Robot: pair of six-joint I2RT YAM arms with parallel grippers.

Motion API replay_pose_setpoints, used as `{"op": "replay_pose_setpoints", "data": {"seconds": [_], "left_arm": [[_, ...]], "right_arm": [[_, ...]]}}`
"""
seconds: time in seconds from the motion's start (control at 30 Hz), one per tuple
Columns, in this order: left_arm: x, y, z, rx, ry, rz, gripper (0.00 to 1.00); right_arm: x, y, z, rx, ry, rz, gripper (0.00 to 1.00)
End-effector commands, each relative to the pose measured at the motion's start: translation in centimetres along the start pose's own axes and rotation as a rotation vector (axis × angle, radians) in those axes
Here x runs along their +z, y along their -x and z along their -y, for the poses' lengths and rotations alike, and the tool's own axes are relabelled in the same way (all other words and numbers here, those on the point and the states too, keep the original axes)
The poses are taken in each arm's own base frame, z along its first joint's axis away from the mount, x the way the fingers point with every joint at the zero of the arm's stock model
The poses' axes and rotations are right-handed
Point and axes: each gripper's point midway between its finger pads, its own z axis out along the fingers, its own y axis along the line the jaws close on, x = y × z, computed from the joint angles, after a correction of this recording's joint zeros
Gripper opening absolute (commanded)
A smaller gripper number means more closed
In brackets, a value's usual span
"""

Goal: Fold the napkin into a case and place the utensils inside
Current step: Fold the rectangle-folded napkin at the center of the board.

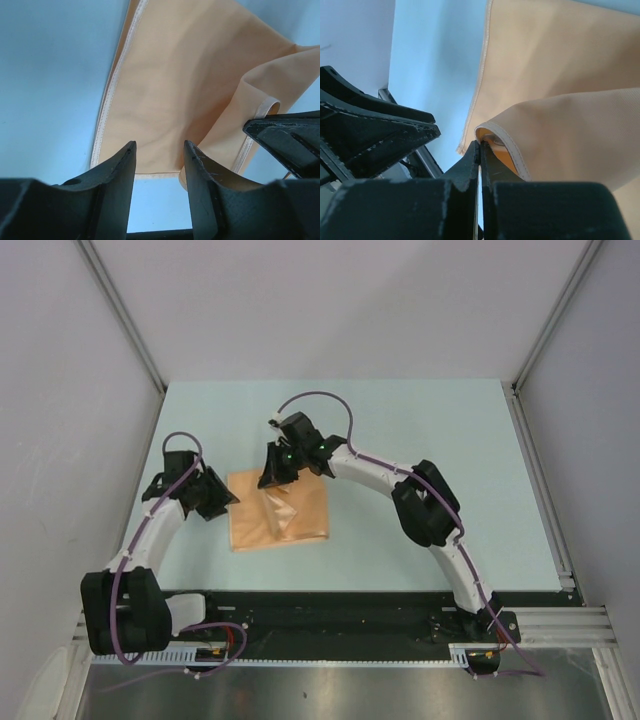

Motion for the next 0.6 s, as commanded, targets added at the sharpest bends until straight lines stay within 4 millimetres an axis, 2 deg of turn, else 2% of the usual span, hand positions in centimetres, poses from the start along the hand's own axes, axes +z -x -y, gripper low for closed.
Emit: {"op": "replay_pose_setpoints", "data": {"seconds": [0.0,0.17,0.33,0.57], "left_arm": [[0.0,-0.5,-0.8,-0.005,0.007,0.001,0.48],[0.7,-1.3,-1.9,-0.018,0.045,-0.014,0.46],[0.5,-1.1,-2.3,-0.021,0.064,0.003,0.46],[0.2,-1.0,-2.8,-0.021,0.091,0.015,0.46]], "right_arm": [[0.1,1.8,-4.0,-0.01,0.118,0.045,0.0],[0.9,1.5,-4.3,0.031,0.148,0.028,0.0],[1.8,1.1,-5.0,0.046,0.178,0.022,0.0],[3.2,1.0,-4.2,0.07,0.169,0.011,0.0]]}}
